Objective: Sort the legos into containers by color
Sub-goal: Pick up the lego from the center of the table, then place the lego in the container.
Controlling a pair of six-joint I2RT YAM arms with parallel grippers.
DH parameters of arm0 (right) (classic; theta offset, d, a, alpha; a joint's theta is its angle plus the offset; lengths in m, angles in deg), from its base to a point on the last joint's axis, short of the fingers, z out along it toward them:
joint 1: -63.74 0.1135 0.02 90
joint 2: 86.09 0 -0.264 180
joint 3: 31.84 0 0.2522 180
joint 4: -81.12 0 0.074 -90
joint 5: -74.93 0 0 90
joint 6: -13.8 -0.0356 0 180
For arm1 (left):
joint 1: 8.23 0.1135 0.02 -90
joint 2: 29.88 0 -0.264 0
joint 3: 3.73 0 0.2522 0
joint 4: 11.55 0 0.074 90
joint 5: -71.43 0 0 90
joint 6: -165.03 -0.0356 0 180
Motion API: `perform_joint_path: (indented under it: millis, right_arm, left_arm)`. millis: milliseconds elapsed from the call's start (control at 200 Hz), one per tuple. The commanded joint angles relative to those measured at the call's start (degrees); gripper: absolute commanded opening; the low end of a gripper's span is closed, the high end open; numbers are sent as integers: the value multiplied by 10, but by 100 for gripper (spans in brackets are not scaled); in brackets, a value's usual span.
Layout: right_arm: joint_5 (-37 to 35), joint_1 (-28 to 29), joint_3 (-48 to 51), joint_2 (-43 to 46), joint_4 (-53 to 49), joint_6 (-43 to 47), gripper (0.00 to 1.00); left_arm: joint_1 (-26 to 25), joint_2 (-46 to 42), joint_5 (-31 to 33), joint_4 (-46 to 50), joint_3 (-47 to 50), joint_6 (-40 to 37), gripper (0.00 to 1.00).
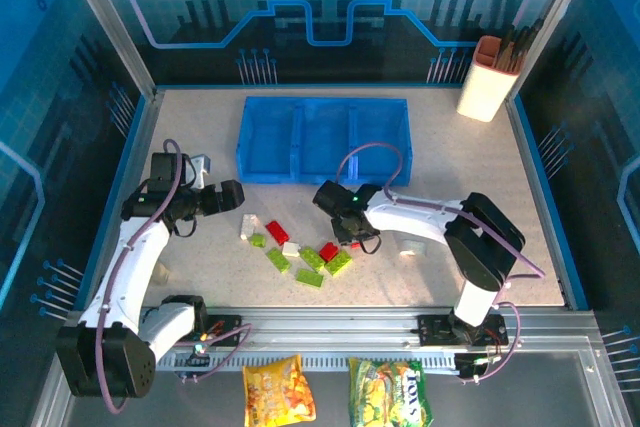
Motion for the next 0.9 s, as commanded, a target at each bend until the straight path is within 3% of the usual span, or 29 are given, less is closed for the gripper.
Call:
perform_joint_path:
  millis: [0, 340, 635, 895]
  right_arm:
    - [-16, 5, -31, 21, -36, 15, 36]
    - [-7, -53, -100, 21, -73, 73, 35]
    - [29, -159, -155, 8, -74, 134, 36]
    - [60, -245, -243, -55, -73, 175, 35]
  left_arm:
    - [4, -9, -2, -2, 8, -13, 99]
    - [4, -11, -3, -2, 9, -13, 99]
    - [4, -12, 0, 0, 9, -15, 99]
    - [4, -10, 3, -1, 10, -16, 99]
